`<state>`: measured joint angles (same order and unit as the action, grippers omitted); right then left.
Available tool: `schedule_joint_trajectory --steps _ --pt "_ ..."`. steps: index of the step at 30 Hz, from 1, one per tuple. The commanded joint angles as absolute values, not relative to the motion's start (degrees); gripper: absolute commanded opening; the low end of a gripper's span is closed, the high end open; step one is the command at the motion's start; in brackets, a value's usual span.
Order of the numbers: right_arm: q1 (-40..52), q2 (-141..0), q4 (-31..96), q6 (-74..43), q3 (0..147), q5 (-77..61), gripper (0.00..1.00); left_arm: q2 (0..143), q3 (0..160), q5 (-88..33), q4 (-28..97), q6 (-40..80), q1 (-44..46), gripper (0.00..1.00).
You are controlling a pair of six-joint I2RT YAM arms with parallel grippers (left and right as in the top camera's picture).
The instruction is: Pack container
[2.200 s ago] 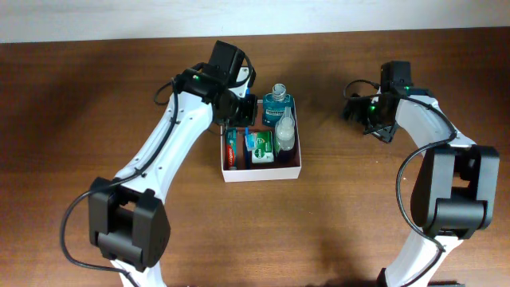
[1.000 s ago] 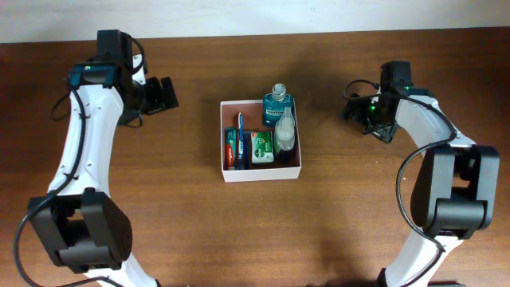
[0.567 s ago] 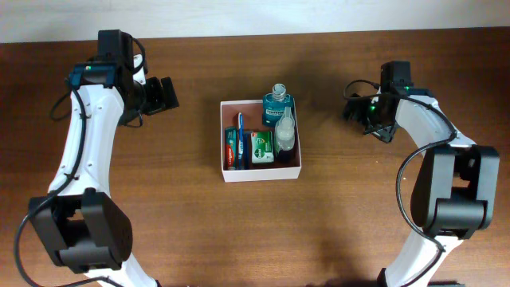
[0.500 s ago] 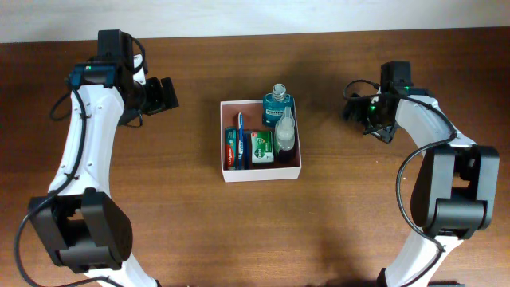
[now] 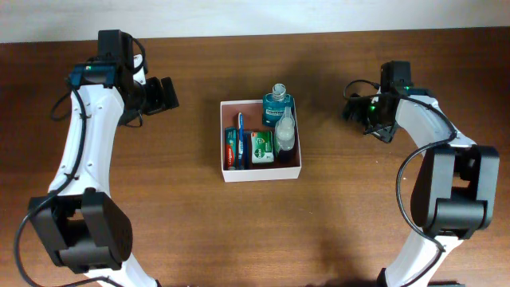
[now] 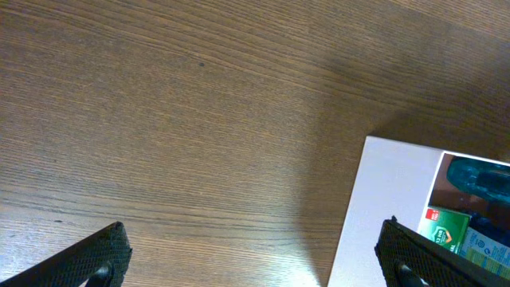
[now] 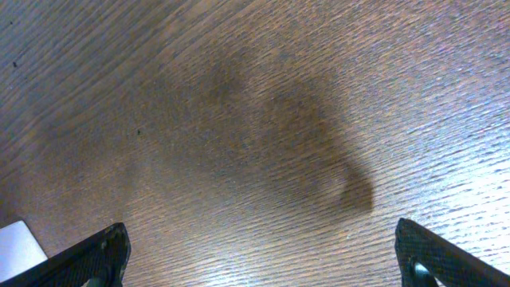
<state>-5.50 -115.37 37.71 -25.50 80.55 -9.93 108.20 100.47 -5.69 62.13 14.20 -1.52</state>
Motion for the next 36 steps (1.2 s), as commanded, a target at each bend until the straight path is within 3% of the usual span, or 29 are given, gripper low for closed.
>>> schedule_joint_trajectory --steps 1,17,36 --pt "-5.7 -115.8 37.7 -25.3 80.4 -9.4 0.99 106.9 101.1 -5.1 62.1 14.1 -1.6 1.0" --pt "-5.7 -113.4 37.7 -25.3 80.4 -9.4 0.99 106.9 101.1 -5.1 62.1 14.1 -1.6 0.99" --pt "-5.4 -88.5 37.7 -25.3 80.4 -9.4 0.99 106.9 101.1 -5.1 62.2 14.1 -1.6 0.99"
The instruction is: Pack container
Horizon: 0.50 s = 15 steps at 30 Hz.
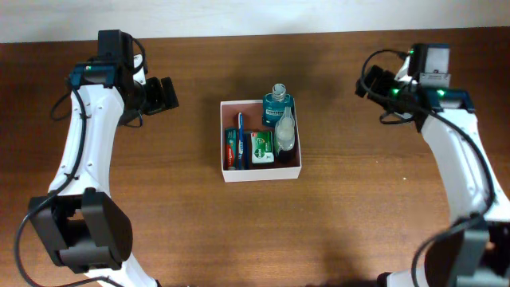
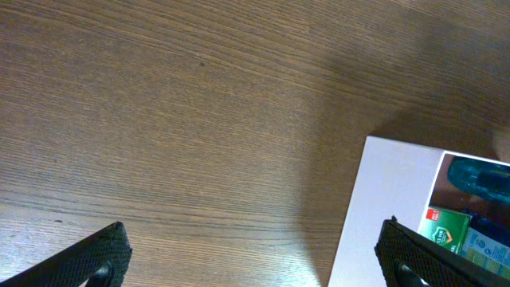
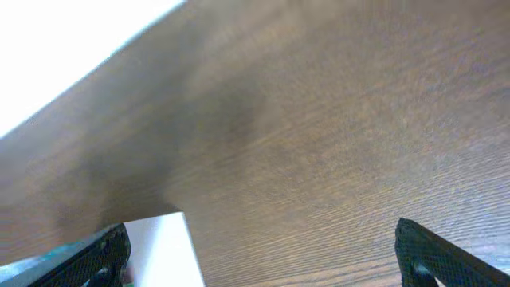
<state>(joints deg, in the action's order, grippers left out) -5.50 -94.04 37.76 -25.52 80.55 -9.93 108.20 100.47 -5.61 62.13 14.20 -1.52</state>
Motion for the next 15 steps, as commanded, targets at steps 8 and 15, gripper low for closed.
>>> schedule_joint_trajectory --steps 8,15 --pt "0.6 -72.0 36.4 -25.3 78.4 -8.2 0.99 106.9 101.1 -5.1 62.2 14.1 -1.6 0.99" --pt "4.7 -51.7 25.9 -24.8 65.2 0.9 0.99 106.9 101.1 -5.1 62.2 14.1 -1.6 0.99"
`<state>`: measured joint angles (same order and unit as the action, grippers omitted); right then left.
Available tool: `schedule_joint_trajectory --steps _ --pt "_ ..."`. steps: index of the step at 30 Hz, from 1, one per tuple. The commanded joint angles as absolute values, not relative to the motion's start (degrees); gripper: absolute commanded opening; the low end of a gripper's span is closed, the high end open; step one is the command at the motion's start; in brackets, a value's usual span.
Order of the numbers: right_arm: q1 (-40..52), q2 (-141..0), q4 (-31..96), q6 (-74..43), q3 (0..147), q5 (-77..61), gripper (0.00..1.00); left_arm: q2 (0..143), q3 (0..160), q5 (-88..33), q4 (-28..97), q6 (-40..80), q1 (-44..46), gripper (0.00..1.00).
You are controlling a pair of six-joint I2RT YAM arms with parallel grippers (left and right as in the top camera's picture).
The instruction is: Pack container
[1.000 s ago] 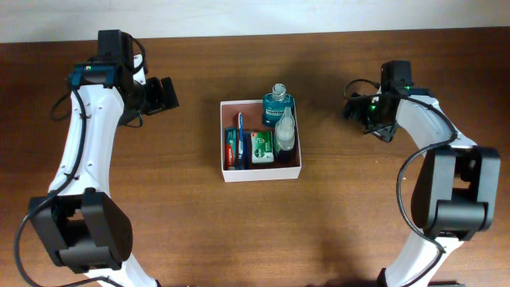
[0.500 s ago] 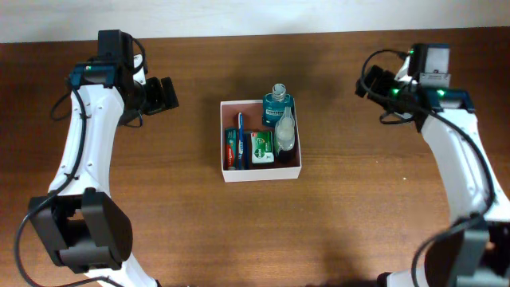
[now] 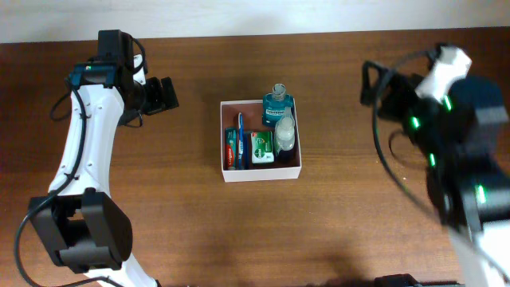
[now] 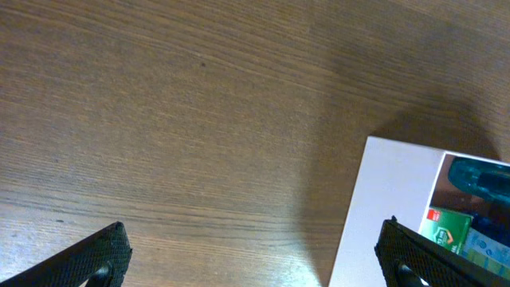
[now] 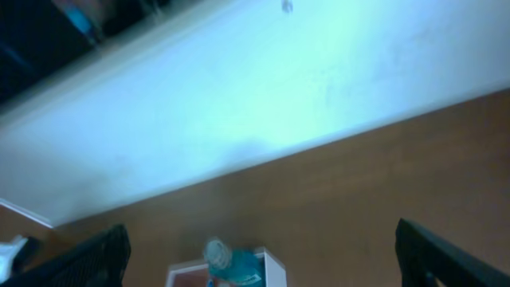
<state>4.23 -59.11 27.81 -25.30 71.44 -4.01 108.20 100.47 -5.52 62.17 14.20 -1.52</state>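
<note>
The white container (image 3: 260, 172) stands mid-table, its wall also in the left wrist view (image 4: 390, 207). Inside are a blue bottle (image 3: 278, 104), a blue toothbrush (image 3: 241, 127), a red toothpaste box (image 3: 232, 148), a green box (image 3: 263, 147) and a clear small bottle (image 3: 285, 132). My left gripper (image 3: 163, 94) hovers left of the container, open and holding nothing (image 4: 253, 259). My right gripper (image 3: 381, 86) is raised high to the right, blurred, open and holding nothing (image 5: 259, 259). It looks down on the blue bottle (image 5: 227, 259) from afar.
Brown wooden table (image 3: 159, 207) with a white wall strip along the far edge (image 3: 255, 16). The raised right arm (image 3: 458, 135) looms large over the right side of the table. Nothing else lies on the wood.
My right arm has risen much higher and tilted up; its view now takes in the white wall and the container from afar. The left arm and the container's contents are unchanged.
My right gripper was low over bare wood right of the container. Then it was lifted and farther back, with the container's corner in its view. Now it is high above the table. The left gripper stayed open beside the container throughout.
</note>
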Motion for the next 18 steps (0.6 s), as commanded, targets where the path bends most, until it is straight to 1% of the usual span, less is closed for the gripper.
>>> schedule_joint_trajectory --steps 1,5,6,9,13,18 --pt "4.5 -48.5 24.4 -24.8 62.4 0.9 0.99 106.9 101.1 -5.1 62.2 14.1 -1.6 0.99" --pt "1.7 -33.3 15.9 -24.8 48.3 0.7 0.99 106.9 101.1 -5.1 62.2 14.1 -1.5 0.99" --pt "-0.4 -26.7 10.1 -24.8 41.2 0.7 0.99 106.9 101.1 -5.1 62.2 14.1 -1.5 0.99" --pt "-2.9 -19.2 2.4 -24.8 32.1 0.7 0.99 106.9 101.1 -5.1 62.2 14.1 -1.5 0.99" --pt "-3.4 -12.2 -5.7 -21.3 22.3 0.7 0.99 106.9 101.1 -5.1 62.2 14.1 -1.5 0.99" --pt "-3.4 -7.8 -13.2 -21.2 13.5 0.7 0.98 106.9 101.1 -5.1 62.2 14.1 -1.6 0.99"
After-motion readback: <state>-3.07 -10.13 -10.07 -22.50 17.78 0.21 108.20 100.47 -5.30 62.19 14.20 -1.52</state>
